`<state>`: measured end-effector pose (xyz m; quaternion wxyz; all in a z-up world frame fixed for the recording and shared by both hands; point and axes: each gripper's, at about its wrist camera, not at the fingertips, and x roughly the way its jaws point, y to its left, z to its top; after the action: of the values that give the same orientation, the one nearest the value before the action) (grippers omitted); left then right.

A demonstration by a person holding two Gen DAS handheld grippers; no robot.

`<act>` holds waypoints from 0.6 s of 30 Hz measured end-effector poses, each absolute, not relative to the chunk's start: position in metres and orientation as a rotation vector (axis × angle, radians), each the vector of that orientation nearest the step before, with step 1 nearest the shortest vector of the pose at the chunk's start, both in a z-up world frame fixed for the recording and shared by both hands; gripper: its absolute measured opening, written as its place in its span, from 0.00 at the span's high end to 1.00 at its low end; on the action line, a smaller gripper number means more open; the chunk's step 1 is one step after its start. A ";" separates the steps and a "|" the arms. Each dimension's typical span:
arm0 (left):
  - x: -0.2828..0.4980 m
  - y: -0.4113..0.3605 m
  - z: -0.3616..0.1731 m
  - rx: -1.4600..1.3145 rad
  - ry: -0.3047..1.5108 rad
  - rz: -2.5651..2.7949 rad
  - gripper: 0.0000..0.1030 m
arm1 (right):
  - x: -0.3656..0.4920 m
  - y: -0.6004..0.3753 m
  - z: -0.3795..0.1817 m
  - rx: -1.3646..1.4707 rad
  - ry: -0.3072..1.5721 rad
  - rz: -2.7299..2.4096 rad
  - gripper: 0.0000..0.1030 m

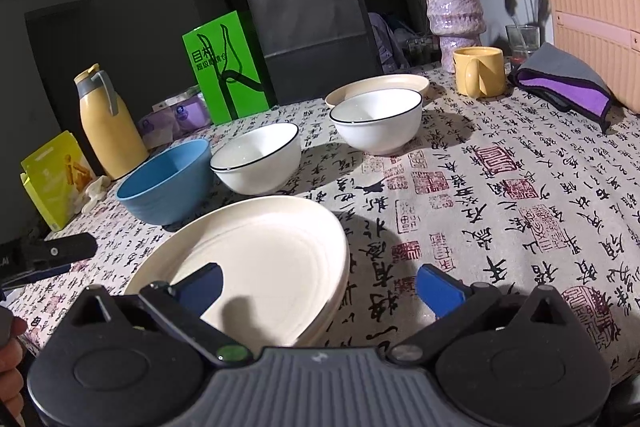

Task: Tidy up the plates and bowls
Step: 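Move both open grippers over the white bowls toward the cream plate by the yellow mug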

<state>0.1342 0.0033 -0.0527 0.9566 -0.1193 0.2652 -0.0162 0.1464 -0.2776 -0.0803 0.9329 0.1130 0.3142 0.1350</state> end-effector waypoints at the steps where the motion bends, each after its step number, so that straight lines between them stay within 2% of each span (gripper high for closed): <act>1: 0.134 0.004 -0.052 -0.245 0.536 -0.035 0.00 | 0.147 -0.279 -0.080 0.232 0.647 0.275 0.00; 18: 0.153 0.003 -0.023 -0.240 0.521 -0.097 0.00 | 0.177 -0.283 -0.053 0.179 0.676 0.247 0.00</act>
<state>0.1528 0.0033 -0.0235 0.9580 -0.1183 0.2567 -0.0479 0.1773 -0.2828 -0.0531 0.9320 0.0874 0.3304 0.1205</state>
